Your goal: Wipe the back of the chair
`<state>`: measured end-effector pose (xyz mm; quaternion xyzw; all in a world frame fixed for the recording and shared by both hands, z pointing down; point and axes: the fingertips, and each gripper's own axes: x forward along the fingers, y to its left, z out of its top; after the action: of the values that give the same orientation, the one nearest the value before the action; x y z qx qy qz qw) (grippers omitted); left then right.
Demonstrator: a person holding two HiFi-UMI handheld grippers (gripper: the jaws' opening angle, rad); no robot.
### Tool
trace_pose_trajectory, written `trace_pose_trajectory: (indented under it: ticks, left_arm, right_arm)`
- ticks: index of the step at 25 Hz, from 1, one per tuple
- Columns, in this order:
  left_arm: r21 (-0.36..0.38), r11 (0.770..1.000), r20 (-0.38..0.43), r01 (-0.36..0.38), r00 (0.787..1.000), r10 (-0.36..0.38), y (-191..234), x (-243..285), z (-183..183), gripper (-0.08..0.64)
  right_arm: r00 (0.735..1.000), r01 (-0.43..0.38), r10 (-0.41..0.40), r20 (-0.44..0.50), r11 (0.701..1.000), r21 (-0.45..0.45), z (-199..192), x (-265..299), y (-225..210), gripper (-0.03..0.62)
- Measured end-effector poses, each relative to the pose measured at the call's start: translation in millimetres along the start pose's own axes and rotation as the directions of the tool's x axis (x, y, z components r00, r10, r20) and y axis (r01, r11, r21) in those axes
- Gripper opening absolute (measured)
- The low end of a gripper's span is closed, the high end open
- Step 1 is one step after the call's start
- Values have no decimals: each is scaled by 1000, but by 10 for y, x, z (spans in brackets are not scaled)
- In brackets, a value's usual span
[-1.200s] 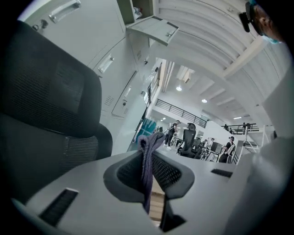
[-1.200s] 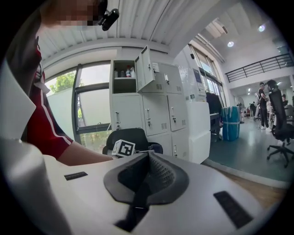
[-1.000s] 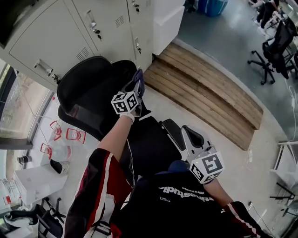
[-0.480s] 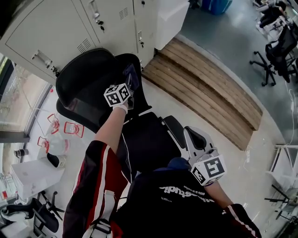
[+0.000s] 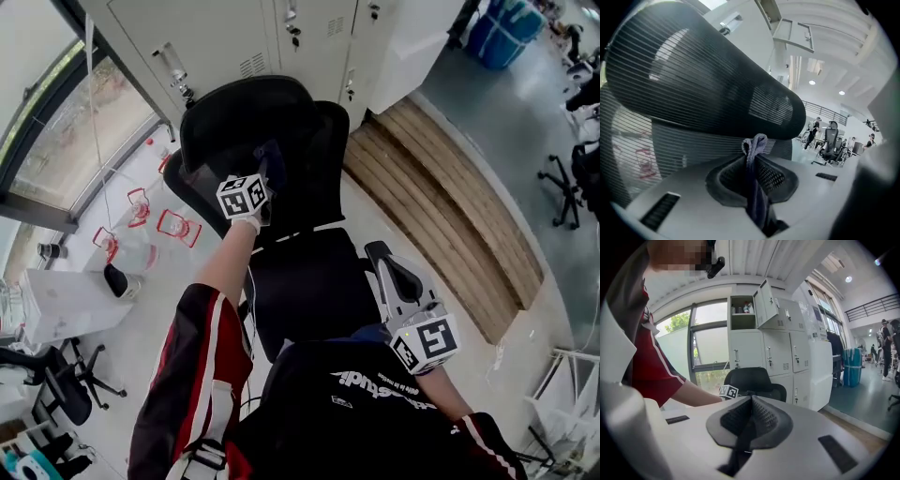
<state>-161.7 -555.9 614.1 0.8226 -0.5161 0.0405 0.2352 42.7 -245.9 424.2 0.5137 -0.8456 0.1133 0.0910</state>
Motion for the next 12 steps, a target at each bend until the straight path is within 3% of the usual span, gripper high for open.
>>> trace_pose_trajectory:
  ticks: [12]
  left_arm:
    - [7,976,46,-218,975,217,1350,-1239,139,60]
  right_arm:
    - [990,-141,140,-26,989,-54,-28,183,655,14]
